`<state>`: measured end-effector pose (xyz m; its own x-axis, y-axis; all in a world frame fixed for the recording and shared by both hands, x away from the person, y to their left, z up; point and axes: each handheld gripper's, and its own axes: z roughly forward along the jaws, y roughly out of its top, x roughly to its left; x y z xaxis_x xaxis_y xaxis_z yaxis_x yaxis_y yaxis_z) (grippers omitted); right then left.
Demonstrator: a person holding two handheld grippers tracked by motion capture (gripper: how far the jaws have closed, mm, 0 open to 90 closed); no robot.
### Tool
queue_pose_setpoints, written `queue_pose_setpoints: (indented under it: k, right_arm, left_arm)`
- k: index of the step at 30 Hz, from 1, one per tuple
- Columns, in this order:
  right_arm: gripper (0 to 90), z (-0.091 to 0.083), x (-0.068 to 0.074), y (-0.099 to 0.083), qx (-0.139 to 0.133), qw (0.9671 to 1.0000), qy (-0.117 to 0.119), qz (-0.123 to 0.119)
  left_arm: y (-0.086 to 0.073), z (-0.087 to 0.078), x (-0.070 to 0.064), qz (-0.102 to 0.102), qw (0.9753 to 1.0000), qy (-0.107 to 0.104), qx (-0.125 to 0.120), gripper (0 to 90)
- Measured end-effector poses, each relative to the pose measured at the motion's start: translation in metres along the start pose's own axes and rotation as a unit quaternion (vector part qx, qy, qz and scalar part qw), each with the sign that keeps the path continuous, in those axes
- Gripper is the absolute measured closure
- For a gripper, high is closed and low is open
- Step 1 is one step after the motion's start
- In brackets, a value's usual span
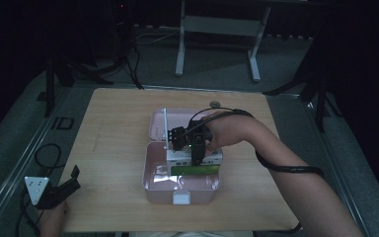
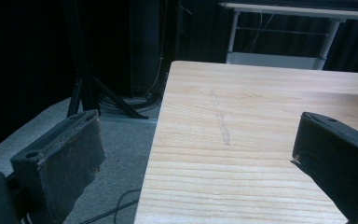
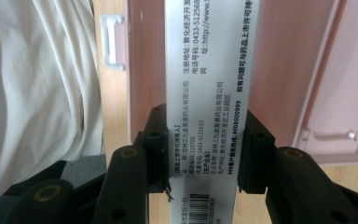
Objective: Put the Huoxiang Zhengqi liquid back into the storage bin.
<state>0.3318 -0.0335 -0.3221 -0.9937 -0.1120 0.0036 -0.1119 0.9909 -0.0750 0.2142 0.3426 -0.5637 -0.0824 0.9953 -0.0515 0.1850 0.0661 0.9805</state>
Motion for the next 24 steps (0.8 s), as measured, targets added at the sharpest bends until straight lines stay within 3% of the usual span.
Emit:
queue_pose_setpoints:
  k: [8, 24]
  right_arm:
    - [61.8, 0.013, -0.001, 0.010, -0.001, 1.0000, 0.007, -0.004]
    - [61.8, 0.069, -0.009, 0.005, -0.001, 0.9992, 0.039, 0.013]
  left_arm:
    - [0.000, 0.000, 0.000, 0.000, 1.0000, -0.001, -0.001, 2.1]
    - [0.000, 0.000, 0.000, 0.000, 1.0000, 0.001, 0.001, 2.1]
